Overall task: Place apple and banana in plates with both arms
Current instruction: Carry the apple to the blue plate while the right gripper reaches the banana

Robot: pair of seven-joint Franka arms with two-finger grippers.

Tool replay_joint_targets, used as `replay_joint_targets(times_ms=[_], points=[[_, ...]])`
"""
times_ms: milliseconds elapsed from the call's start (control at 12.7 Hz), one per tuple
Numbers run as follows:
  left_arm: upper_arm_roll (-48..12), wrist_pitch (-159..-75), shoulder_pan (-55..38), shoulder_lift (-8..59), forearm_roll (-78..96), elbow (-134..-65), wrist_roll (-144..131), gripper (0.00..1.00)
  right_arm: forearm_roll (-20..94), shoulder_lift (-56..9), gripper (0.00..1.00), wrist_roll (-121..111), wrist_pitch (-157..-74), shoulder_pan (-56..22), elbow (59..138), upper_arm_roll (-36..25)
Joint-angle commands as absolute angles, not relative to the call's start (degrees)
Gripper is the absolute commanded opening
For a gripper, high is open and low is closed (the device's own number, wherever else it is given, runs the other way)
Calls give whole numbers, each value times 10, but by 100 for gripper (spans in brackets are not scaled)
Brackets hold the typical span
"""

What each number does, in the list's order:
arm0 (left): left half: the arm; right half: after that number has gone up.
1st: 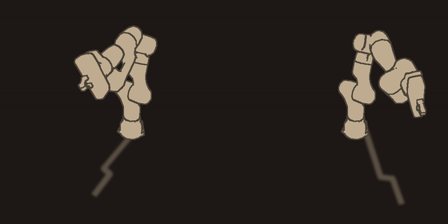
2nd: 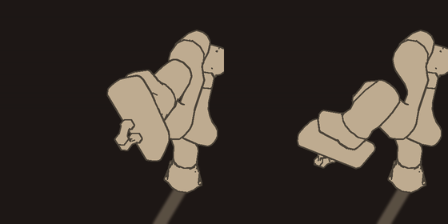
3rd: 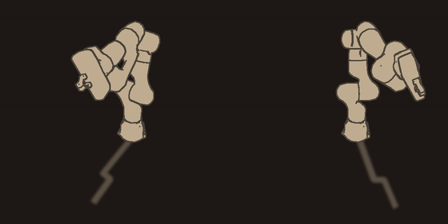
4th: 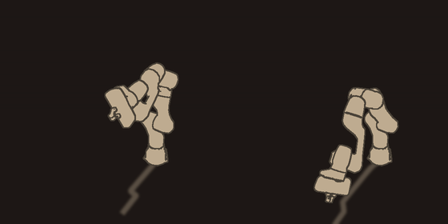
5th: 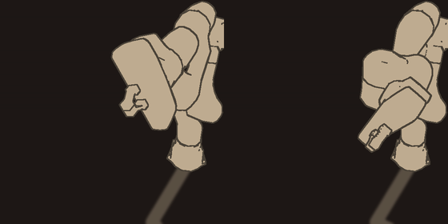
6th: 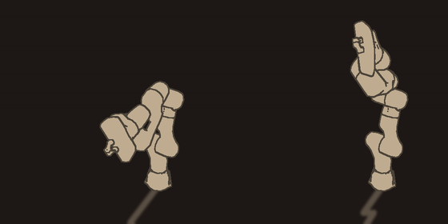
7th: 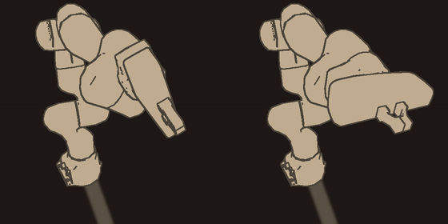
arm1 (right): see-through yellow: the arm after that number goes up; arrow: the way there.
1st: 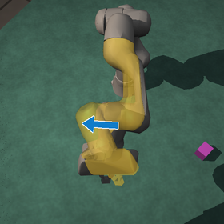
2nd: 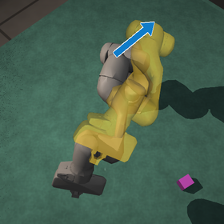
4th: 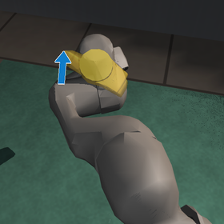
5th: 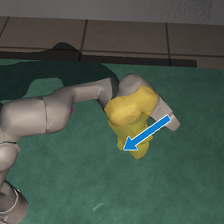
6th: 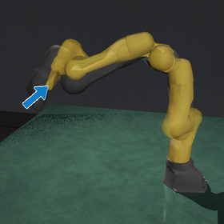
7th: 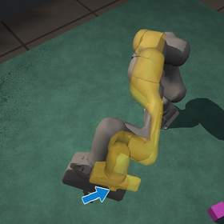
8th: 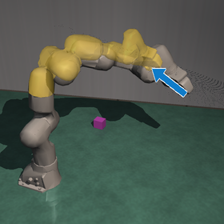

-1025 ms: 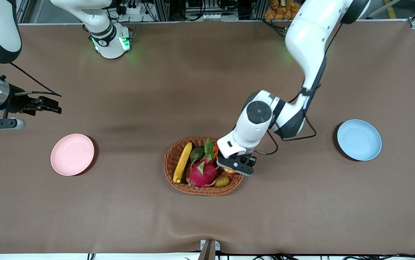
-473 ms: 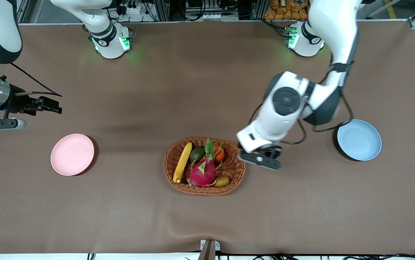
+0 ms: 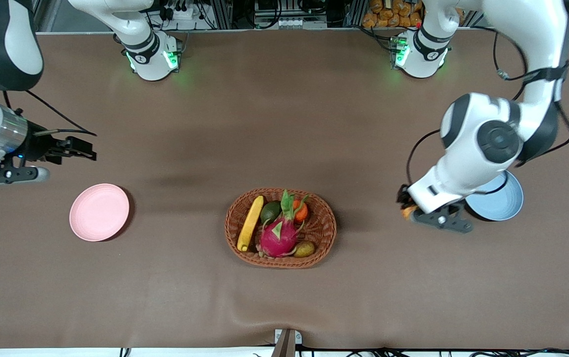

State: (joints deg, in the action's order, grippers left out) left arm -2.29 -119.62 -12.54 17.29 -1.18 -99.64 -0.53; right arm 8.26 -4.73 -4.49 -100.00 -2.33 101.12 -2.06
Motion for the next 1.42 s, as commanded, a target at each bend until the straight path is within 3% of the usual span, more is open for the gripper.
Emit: replay_joint_targets(times_ms=[0,237,473,710,1183,1340], points=[[-33,-1229,-53,98,-18,-1112,83,8,108,-80,100,-26,-1043,-49,1003,-24],[-33,-1251,31,82,-17,-1161,186,4,108,-129,100,38,-1108,-95,991,-24],[-33,-1282,101,89,-18,-1179,256,2,108,-217,100,146,-1122,-130,932,-23],[-32,-1485,155,114,-22,-1293,309,0,105,-281,100,181,-1138,-205,868,-24],[-33,-1553,199,161,-25,-1296,373,0,111,-366,100,243,-1331,-271,863,-24],[-32,-1571,200,171,-25,-1296,376,1,107,-381,97,254,-1346,-284,862,-24]])
